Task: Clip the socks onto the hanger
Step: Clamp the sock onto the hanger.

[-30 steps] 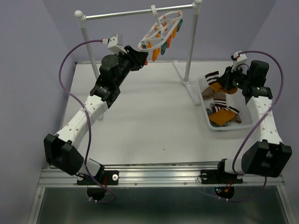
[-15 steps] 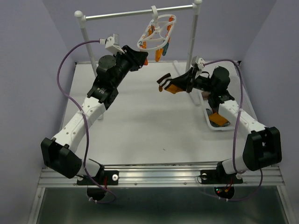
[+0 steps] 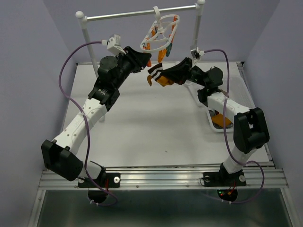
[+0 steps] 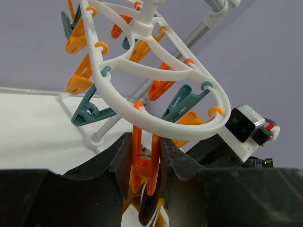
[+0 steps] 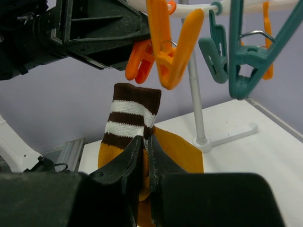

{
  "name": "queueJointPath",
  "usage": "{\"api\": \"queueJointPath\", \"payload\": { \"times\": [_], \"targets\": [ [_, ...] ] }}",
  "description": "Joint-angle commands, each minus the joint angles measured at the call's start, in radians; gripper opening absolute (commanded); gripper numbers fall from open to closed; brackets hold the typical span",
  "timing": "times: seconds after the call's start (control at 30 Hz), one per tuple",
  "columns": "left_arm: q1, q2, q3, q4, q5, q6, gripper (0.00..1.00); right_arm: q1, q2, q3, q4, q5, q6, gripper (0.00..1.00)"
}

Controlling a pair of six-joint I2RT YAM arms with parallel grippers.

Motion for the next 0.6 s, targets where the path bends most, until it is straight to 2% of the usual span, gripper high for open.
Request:
{"api": "queueJointPath", "payload": {
  "times": [0.0, 0.23, 0.57],
  "targets": [
    [0.007, -0.052, 0.01, 0.018, -0.003, -0.021, 0.0, 0.041, -0.017, 0.055, 0.054, 0.05, 0.026, 0.01],
    [0.007, -0.058, 0.004, 0.018, -0.009, -0.021, 0.0, 0.08, -0.036, 0.086, -0.089, 0.123, -0.105, 0.01],
    [0.006, -0.066, -0.004, 0.028, -0.013, -0.024, 0.0, 0.081, -0.005, 0.124, -0.13, 0.097, -0.099, 0.01]
  ]
}}
